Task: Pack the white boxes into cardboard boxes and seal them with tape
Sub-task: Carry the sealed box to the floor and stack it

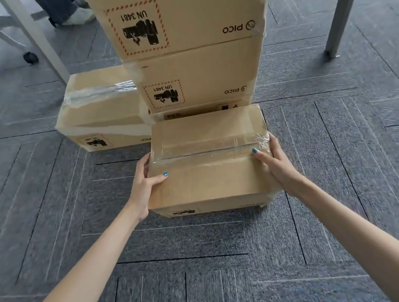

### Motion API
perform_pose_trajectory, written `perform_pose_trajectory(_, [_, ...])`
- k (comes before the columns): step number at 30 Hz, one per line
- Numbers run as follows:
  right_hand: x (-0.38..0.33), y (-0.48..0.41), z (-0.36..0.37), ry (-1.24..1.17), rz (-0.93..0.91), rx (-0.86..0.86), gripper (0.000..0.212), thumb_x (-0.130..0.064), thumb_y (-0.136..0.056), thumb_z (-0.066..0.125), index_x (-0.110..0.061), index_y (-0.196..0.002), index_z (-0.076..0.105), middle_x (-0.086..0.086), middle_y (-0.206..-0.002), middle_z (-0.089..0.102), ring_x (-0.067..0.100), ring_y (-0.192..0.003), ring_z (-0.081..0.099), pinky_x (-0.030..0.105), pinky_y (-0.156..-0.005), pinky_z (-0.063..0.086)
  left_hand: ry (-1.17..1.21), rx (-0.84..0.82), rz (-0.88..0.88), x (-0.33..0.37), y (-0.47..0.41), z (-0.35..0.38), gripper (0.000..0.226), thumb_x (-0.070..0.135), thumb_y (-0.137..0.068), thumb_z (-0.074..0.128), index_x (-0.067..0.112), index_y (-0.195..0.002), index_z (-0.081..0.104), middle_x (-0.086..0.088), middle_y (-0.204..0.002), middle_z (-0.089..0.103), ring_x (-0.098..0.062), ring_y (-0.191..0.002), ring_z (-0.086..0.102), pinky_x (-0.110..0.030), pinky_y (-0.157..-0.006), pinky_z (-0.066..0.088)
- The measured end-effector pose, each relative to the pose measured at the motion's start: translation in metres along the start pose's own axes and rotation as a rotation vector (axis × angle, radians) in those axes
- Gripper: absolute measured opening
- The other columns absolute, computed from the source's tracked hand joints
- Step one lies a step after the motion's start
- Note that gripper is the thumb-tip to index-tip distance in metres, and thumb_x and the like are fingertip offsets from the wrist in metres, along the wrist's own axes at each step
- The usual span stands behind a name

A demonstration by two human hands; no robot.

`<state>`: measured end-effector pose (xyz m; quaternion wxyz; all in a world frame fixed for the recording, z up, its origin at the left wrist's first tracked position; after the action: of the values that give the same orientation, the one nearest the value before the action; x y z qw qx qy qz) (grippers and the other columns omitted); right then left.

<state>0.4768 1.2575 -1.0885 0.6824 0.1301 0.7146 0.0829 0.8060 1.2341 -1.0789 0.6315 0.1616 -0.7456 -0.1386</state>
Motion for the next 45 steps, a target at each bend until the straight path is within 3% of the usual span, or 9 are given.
perform_pose_trajectory(2, [-0.002, 0.0, 0.002, 0.063, 0.022, -0.012, 0.068, -0.021, -0.099, 0.056, -0.029, -0.154, 0.018, -0.018, -0.139, 0.046, -0.003, -0.12, 0.049, 0.022, -0.103, 0.04, -0.063, -0.049, 0.003, -0.001, -0.002, -0.004, 0.07, 0.018, -0.091, 0.067, 0.038, -0.149, 0.033, 0.01, -0.136, 0.052, -0.015, -0.12, 0.055, -0.042, -0.095, 0.049])
perform_pose_trajectory(6, [-0.006, 0.002, -0.002, 0.392, 0.0, 0.003, 0.093, -0.038, -0.093, 0.062, -0.015, -0.157, -0.002, 0.0, -0.164, 0.007, 0.011, -0.148, 0.011, 0.029, -0.118, 0.012, -0.473, -0.124, 0.074, 0.002, 0.007, -0.009, 0.09, 0.045, -0.088, 0.065, 0.042, -0.156, 0.006, 0.013, -0.161, 0.021, -0.013, -0.143, 0.03, -0.045, -0.116, 0.033])
perform_pose_trajectory(9, [-0.002, 0.013, -0.008, 0.804, -0.067, -0.069, 0.13, -0.084, -0.066, 0.056, -0.018, -0.155, -0.013, -0.004, -0.161, -0.018, 0.011, -0.149, -0.012, 0.033, -0.118, -0.007, -0.893, -0.136, 0.263, 0.002, 0.02, -0.006, 0.096, 0.065, -0.085, 0.055, 0.052, -0.149, -0.015, 0.016, -0.163, -0.015, -0.012, -0.151, -0.006, -0.051, -0.119, 0.017])
perform_pose_trajectory(14, [-0.01, 0.028, -0.008, 1.082, -0.243, -0.198, 0.137, -0.097, -0.05, 0.044, -0.033, -0.152, -0.02, -0.008, -0.157, -0.032, 0.01, -0.145, -0.028, 0.039, -0.116, -0.013, -1.195, -0.232, 0.487, 0.007, 0.03, 0.001, 0.109, 0.089, -0.07, 0.042, 0.046, -0.151, -0.016, 0.017, -0.156, -0.034, -0.009, -0.145, -0.031, -0.045, -0.118, -0.007])
perform_pose_trajectory(19, [-0.016, 0.026, 0.0, 1.357, -0.39, -0.368, 0.132, -0.068, -0.062, 0.075, -0.038, -0.151, -0.019, -0.004, -0.159, -0.03, 0.011, -0.145, -0.029, 0.032, -0.117, -0.015, -1.46, -0.285, 0.621, 0.01, 0.026, 0.013, 0.108, 0.065, -0.078, 0.067, 0.044, -0.15, -0.011, 0.007, -0.164, -0.014, -0.014, -0.15, -0.017, -0.042, -0.119, -0.007])
perform_pose_trajectory(23, [-0.022, 0.023, 0.0, 1.412, -0.427, -0.335, 0.122, -0.058, -0.067, 0.077, -0.039, -0.154, -0.005, -0.004, -0.163, -0.018, 0.015, -0.15, -0.013, 0.027, -0.117, -0.01, -1.451, -0.275, 0.653, 0.019, 0.022, 0.013, 0.105, 0.065, -0.074, 0.071, 0.042, -0.155, 0.009, 0.004, -0.165, 0.004, -0.018, -0.151, -0.002, -0.045, -0.117, 0.013])
perform_pose_trajectory(31, [-0.03, 0.007, -0.004, 1.422, -0.436, -0.302, 0.117, -0.056, -0.068, 0.078, -0.039, -0.155, 0.002, -0.005, -0.164, -0.012, 0.013, -0.151, -0.009, 0.025, -0.117, -0.006, -1.454, -0.309, 0.567, 0.032, 0.0, 0.018, 0.105, 0.063, -0.073, 0.073, 0.044, -0.155, 0.009, 0.007, -0.164, 0.001, -0.017, -0.151, -0.005, -0.053, -0.116, 0.024])
perform_pose_trajectory(40, [-0.034, 0.012, -0.001, 1.509, -0.375, -0.344, 0.115, -0.053, -0.074, 0.076, -0.034, -0.156, -0.003, 0.001, -0.163, -0.014, 0.02, -0.151, -0.012, 0.043, -0.124, 0.0, -1.548, -0.308, 0.522, 0.038, 0.009, 0.026, 0.101, 0.067, -0.079, 0.064, 0.042, -0.155, 0.003, 0.004, -0.164, -0.005, -0.02, -0.151, -0.007, -0.057, -0.121, 0.01])
perform_pose_trajectory(45, [-0.111, 0.049, 0.012, 1.465, -0.346, -0.372, 0.088, -0.048, -0.089, 0.063, -0.027, -0.157, 0.011, 0.001, -0.165, 0.0, 0.019, -0.152, 0.002, 0.037, -0.121, 0.001, -1.492, -0.34, 0.494, 0.113, 0.054, 0.033, 0.078, 0.059, -0.092, 0.052, 0.036, -0.156, 0.014, 0.006, -0.165, 0.006, -0.017, -0.152, 0.002, -0.046, -0.124, 0.005])
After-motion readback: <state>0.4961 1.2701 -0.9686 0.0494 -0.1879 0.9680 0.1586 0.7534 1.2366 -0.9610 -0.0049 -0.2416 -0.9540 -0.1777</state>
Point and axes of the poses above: each hand's wrist, its own y-axis away from the middle knuckle, its own z-axis out of the palm, x = y × z, the point moved 4 cm from there along -y, towards the middle knuckle
